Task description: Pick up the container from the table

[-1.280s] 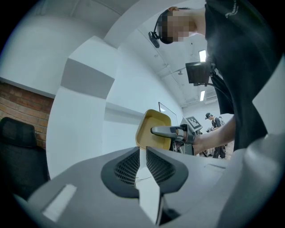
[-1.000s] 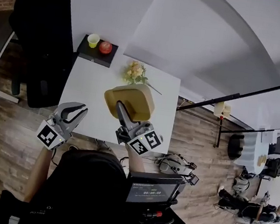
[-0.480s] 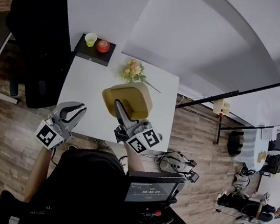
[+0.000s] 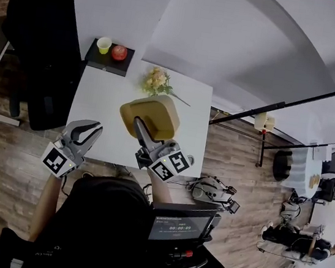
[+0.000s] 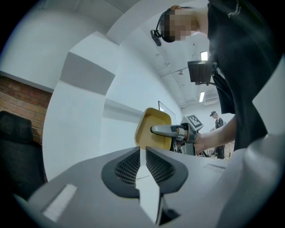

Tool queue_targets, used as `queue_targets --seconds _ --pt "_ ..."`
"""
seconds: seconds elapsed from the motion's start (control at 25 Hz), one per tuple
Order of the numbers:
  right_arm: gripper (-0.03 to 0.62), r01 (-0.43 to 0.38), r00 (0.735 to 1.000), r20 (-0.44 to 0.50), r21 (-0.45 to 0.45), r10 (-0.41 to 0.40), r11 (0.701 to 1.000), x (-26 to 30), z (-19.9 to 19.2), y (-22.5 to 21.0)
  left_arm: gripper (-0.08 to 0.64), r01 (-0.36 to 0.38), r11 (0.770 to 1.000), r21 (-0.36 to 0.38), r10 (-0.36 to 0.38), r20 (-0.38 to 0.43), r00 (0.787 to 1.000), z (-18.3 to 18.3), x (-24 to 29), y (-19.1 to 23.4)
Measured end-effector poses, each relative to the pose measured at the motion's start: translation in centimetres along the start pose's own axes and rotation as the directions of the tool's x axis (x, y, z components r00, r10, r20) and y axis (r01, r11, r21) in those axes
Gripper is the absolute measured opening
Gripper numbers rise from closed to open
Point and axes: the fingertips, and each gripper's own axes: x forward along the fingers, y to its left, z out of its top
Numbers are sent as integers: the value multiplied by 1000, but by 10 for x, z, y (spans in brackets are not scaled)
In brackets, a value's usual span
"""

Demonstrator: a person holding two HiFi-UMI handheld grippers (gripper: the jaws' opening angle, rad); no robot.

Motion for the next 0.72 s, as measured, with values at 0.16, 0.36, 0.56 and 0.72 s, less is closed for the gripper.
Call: queue_targets --seconds 0.16,0.36,0.56,0.72 --pt "181 3 1000 0 2 -3 1000 0 -2 -2 38 5 1000 22 -5 -10 1000 -3 2 -2" --pt "181 2 1000 -2 3 -2 1000 -1 -2 -1 38 7 1000 9 -7 -18 1000 -5 3 -6" --pt "181 0 1000 -7 0 0 1000 -2 -2 -1 38 14 1000 9 -14 -19 1000 -6 5 -10" --pt "181 6 1000 -4 0 -6 1000 -4 -1 -1 37 17 1000 4 -17 -16 1000 -6 5 -12"
